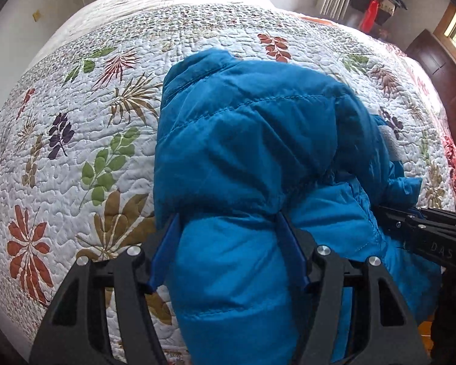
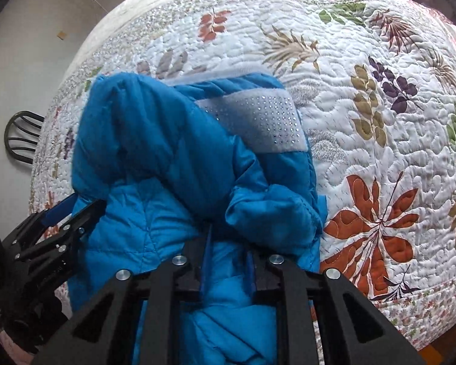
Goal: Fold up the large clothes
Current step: 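Grasp the blue jacket bundle edges with both grippers, then lift the bundle with both grippers and flip it over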
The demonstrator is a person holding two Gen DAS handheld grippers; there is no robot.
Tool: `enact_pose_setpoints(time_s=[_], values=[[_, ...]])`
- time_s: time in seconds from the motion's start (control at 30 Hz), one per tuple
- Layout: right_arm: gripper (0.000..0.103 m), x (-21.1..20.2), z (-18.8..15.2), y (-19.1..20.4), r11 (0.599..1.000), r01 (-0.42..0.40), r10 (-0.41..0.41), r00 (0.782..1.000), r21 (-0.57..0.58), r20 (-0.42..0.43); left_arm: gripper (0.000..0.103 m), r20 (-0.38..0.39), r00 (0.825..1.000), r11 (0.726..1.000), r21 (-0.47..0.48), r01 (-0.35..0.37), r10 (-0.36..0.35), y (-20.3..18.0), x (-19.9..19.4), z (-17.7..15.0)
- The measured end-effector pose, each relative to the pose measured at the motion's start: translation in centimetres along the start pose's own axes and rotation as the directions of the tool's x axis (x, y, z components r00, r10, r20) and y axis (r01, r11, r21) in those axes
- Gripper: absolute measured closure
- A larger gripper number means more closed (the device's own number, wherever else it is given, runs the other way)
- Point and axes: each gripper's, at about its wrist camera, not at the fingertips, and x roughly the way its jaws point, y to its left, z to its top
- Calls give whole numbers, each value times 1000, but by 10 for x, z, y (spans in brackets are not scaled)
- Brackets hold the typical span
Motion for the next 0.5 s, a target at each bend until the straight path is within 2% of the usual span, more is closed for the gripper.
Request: enact_pose_setpoints(time_s=[0.07,0.2,0.27,0.33,0.4,0.47,0.5], values=[[83,-20,-5,5,1000,-5,5,1000,-24,29,46,-1,1000,1000,-1,21,-21,6,-16,0],[80,-53,-19,24,994,-6,12,998,-105,54,51,1,992,992,-1,128,-128,9,-50,-7],[81,-63,-27,35,989,-24,31,999,-146,45,51,6,990,990,20,138,-138,4,-62,-14],[81,-65,-30,45,985,-2,10,999,-172,41,52,9,990,989,30,143,-143,-2,-67,-22],[81,-67,-35,48,983,26,-21,999,-181,33,63,9,990,989,33,142,-142,-7,-67,-28],[83,-64,-40,48,983,31,-28,999,-179,18,76,-20,988,987,30,156,-155,-11,-60,-32],[83,-63,-42,48,983,36,-34,999,-181,12,80,-36,987,987,31,159,-158,-12,-56,-36]])
